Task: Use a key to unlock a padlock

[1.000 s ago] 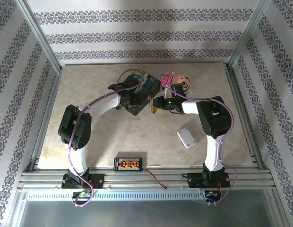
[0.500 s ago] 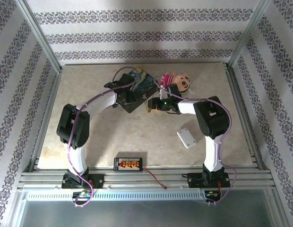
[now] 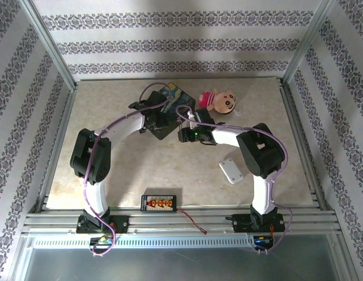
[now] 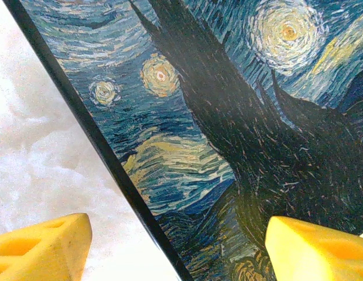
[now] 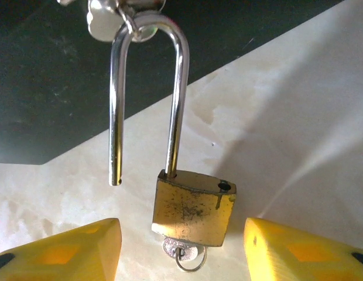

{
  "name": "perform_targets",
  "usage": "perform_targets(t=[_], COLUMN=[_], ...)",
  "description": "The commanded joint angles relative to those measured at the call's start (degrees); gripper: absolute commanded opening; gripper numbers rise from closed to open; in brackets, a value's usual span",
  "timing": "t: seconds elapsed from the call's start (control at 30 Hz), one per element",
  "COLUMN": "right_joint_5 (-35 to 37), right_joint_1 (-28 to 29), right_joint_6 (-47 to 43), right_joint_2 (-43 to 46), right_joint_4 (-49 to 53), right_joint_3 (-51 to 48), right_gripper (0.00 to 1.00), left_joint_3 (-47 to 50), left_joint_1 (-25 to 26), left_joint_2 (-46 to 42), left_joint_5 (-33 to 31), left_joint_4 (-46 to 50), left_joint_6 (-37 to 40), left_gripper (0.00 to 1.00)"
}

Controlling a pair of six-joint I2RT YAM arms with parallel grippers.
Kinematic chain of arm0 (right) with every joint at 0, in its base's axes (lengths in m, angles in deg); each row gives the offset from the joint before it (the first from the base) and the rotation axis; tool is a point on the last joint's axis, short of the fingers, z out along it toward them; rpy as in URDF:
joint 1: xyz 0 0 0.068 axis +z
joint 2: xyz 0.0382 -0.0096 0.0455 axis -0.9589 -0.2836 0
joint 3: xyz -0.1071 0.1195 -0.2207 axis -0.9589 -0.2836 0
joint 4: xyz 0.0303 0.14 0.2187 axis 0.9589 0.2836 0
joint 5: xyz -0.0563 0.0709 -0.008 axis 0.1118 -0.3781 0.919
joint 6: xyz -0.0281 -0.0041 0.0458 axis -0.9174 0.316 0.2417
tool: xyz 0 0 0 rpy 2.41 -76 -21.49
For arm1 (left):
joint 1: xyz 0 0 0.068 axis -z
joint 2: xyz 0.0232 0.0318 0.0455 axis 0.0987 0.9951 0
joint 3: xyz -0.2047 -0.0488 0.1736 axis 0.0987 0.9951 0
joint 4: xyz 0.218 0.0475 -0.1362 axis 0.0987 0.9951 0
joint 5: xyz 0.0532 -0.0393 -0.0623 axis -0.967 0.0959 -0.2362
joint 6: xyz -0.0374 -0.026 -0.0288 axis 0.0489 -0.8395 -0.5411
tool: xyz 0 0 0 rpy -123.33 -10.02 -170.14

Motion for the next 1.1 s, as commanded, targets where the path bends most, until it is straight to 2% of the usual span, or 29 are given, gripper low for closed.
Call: perform_targets(t=[0.0, 0.17, 0.33, 0.5, 0.57, 0.63, 0.7, 0.83, 1.0, 1.07], right_joint_5=[7.96, 12.46, 12.77, 12.77, 11.4, 9.05, 6.71, 1.96, -0.87, -0.89], right_joint_1=[1.77, 3.41, 3.62, 3.36, 2.77, 1.95, 0.97, -0.75, -1.39, -1.48], right_joint_6=[-2.77, -2.28, -0.78, 1.23, 2.26, 3.55, 5.29, 8.43, 10.53, 11.14], right_joint_2=[-0.73, -3.88, -5.4, -4.62, -4.0, -3.6, -3.42, -3.53, -3.66, -3.78], right_joint_4=[6.85, 8.95, 8.68, 7.25, 5.77, 3.79, 1.82, -2.19, -4.77, -4.95], right_joint_3=[2.91, 6.31, 7.22, 6.02, 5.08, 4.1, 3.13, 1.41, 0.93, 1.07], right_gripper=[0.57, 0.55, 0.43, 0.39, 0.31, 0.28, 0.18, 0.05, 0.04, 0.0], left_joint_3=[2.94, 3.12, 3.29, 3.25, 3.36, 3.38, 3.58, 4.3, 5.09, 5.4], left_joint_1=[-1.64, -1.64, -1.64, -1.63, -1.63, -1.63, -1.62, -1.64, -1.57, -1.64], left_joint_2=[3.43, 3.42, 3.38, 3.12, 2.99, 2.9, 2.79, 2.29, 1.28, 0.77], left_joint_5=[-2.24, -1.94, -2.03, -2.21, -2.29, -2.12, -2.03, -1.42, -0.41, -0.12], left_joint_4=[5.73, 5.61, 5.64, 5.85, 5.88, 5.97, 5.94, 5.44, 4.74, 4.42], left_joint_6=[0.89, 0.8, 0.8, 0.8, 0.71, 0.67, 0.46, 0.28, 0.26, 0.19], left_gripper=[0.78, 0.78, 0.78, 0.78, 0.78, 0.78, 0.78, 0.78, 0.78, 0.78])
